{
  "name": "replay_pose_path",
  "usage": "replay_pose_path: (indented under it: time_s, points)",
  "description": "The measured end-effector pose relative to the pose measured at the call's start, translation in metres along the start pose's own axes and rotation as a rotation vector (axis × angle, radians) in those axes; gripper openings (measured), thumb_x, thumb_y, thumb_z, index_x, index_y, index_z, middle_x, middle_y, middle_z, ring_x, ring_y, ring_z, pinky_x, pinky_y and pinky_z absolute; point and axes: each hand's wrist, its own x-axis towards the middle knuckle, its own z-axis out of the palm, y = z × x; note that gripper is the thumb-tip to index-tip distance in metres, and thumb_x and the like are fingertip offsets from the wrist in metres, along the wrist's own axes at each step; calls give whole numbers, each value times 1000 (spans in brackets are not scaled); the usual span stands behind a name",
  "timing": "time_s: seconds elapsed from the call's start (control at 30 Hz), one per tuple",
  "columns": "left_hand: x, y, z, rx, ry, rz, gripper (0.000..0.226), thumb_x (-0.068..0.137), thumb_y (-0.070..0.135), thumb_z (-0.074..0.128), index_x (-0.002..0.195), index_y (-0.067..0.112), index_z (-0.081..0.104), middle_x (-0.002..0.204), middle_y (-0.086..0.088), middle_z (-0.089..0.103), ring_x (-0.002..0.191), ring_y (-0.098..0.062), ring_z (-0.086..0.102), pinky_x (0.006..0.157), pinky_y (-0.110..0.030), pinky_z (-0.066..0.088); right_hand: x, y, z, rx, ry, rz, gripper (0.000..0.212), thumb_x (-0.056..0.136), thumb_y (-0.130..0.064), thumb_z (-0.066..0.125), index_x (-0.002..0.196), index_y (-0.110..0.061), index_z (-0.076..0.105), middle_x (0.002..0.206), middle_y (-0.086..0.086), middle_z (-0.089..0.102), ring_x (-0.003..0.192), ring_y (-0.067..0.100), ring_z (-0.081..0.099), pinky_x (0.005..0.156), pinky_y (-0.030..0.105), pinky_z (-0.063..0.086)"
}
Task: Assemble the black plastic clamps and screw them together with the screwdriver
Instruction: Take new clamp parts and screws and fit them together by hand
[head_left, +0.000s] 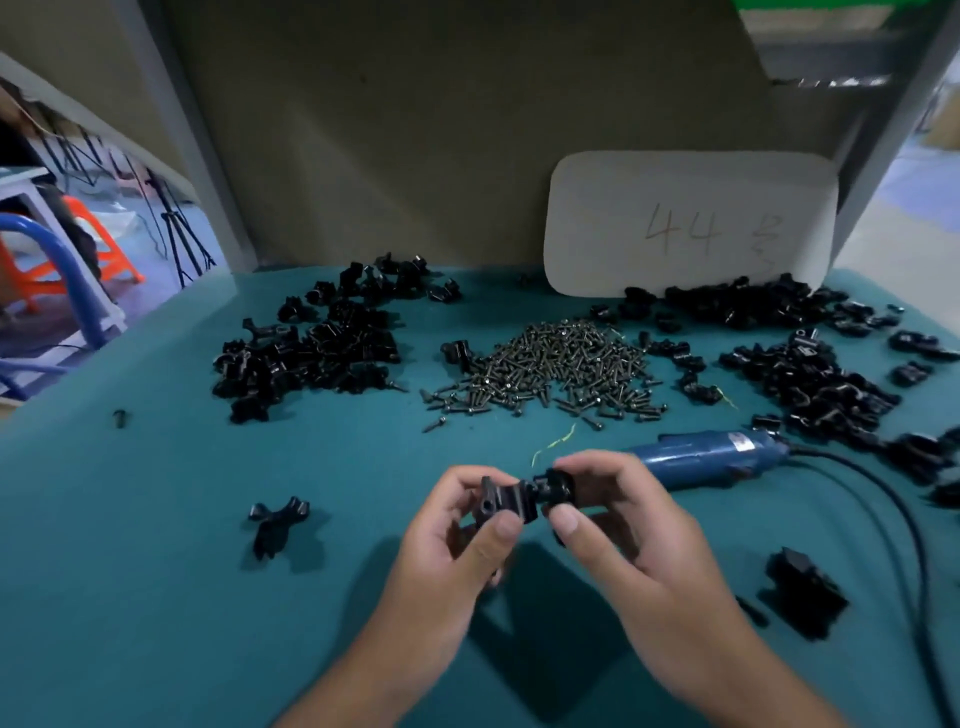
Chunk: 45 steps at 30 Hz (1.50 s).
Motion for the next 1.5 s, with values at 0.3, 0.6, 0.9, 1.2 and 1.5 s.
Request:
replay_pose_path:
  time_s: [0.3, 0.6, 0.9, 1.2, 1.5]
  points:
    - [-2, -4, 2, -31, -3, -33, 41, 80, 63, 70, 102, 29, 68, 73, 3, 53, 61, -10, 48, 53, -20, 41, -13, 9, 8, -157, 68, -164, 31, 95, -46, 60, 126, -44, 58, 114, -15, 63, 106, 15, 64, 84, 20, 50]
    - [3, -1, 6, -116, 17, -44, 18, 78, 22, 76, 95, 27, 77, 91, -12, 76, 70, -25, 74, 50, -22, 50, -11, 15, 6, -5, 118, -24, 21, 98, -49, 48, 113, -41, 60, 98, -13, 64, 91, 17, 62, 80, 37, 48]
    - [2, -1, 4, -106, 32, 1, 52, 48, 40, 98, 95, 24, 82, 78, -4, 76, 64, -8, 67, 59, -14, 49, -18, 11, 10, 94, -69, 74, 42, 84, -76, 58, 107, -42, 53, 83, 1, 59, 73, 26, 52, 69, 52, 45]
    - [1, -3, 4, -34, 13, 56, 38, 86, 12, 71, 123, 18, 67, 105, 1, 77, 89, -3, 69, 76, -15, 52, -17, 12, 15, 274, -187, 127, 15, 91, -46, 60, 95, -32, 58, 77, -13, 55, 65, 2, 46, 63, 16, 39]
    - [-1, -8, 4, 57, 8, 10, 40, 95, 19, 42, 114, 30, 75, 101, 3, 74, 85, -15, 67, 70, -32, 53, -17, 5, 10, 21, -373, 139, 31, 93, -60, 48, 89, -30, 55, 82, -2, 63, 71, 8, 49, 67, 31, 39]
